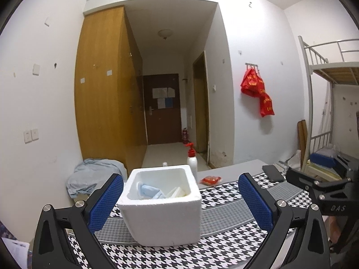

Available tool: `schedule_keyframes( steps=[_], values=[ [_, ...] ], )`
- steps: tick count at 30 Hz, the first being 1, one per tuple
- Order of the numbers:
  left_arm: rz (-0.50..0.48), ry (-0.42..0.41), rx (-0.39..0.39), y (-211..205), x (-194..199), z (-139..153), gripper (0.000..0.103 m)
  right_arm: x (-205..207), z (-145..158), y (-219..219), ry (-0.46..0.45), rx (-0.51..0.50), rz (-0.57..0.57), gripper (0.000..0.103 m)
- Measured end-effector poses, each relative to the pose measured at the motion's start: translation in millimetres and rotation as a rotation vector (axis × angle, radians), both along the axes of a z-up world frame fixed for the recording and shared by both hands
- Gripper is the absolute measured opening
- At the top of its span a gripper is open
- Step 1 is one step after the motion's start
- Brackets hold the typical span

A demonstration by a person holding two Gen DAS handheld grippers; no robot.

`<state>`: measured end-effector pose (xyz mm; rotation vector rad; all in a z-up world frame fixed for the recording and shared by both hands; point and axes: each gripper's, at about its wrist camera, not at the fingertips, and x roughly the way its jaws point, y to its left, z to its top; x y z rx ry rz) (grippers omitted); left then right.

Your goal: Organize soft objects

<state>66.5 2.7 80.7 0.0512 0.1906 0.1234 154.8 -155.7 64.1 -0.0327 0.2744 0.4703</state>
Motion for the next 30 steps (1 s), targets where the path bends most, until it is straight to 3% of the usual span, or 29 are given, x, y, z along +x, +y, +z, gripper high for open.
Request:
schedule_keyframes(
  steps=[14,30],
  values=[
    [-0.008,-0.014,0.004,-24,-43,-10,0.102,-52,2,-17,-0.051,0.009,0.007,0.103],
    [-0.004,-0.026,-0.02,-34,-90,-36,0.102,-103,-15,-25,-0.09,0.024,0.016,0.103]
  ],
)
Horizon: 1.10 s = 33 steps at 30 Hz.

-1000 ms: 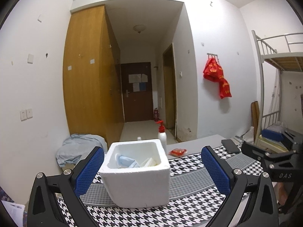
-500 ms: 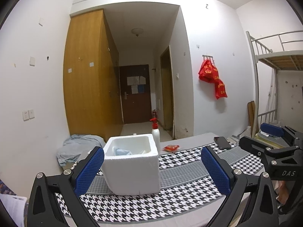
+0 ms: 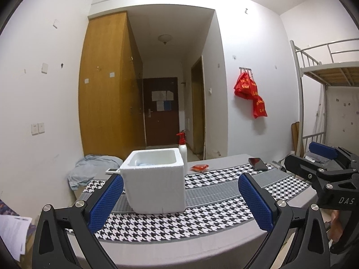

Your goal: Organize soft objects

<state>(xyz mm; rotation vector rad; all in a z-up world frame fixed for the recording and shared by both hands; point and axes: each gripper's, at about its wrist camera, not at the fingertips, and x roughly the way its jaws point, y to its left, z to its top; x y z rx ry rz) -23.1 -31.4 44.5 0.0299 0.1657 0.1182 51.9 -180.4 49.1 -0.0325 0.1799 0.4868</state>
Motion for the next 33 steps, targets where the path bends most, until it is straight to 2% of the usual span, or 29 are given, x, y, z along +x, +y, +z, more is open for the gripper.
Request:
schedule_keyframes(
  steps=[22,33],
  values=[
    [0.009,-0.011,-0.027,-2,-35,-52,0.102,-40,-39,-1,-0.003,0.005,-0.003,0.103],
    [0.015,0.001,-0.055,6,-42,-62,0.102,-47,-53,5,0.001,-0.019,0.014,0.103]
  ],
)
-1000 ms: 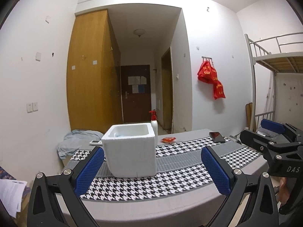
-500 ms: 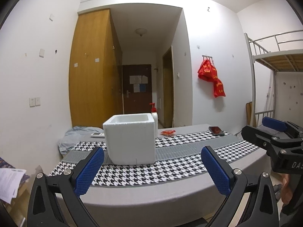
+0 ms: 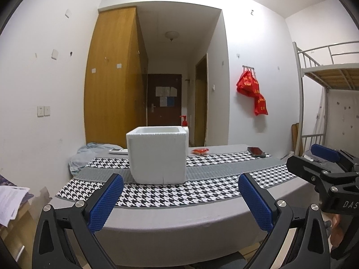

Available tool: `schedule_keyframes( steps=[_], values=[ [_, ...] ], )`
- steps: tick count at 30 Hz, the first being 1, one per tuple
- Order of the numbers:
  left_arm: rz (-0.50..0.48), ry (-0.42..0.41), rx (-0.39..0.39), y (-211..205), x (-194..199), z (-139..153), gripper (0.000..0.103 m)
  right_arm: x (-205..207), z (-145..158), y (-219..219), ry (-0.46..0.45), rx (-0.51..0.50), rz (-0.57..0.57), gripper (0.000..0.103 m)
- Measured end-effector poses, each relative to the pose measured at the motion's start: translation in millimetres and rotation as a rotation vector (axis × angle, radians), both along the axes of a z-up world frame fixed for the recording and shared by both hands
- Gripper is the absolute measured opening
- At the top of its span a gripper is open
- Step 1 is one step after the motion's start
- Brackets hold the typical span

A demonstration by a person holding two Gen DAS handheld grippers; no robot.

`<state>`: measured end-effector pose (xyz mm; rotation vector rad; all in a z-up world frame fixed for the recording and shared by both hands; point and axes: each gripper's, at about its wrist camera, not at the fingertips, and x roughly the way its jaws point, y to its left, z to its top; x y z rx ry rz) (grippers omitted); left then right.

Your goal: Organize soft objects

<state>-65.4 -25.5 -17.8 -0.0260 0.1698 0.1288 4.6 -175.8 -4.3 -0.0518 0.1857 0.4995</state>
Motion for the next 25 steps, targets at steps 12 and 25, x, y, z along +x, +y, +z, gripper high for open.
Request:
schedule_keyframes(
  steps=[12,25],
  values=[
    [0.006,-0.005,0.004,-1,-1,2,0.102,1,-3,2,0.011,-0.007,-0.013,0.103],
    [-0.016,-0.05,0.032,-11,-6,9,0.102,-4,-3,-4,0.003,0.0,-0.022,0.103]
  ],
)
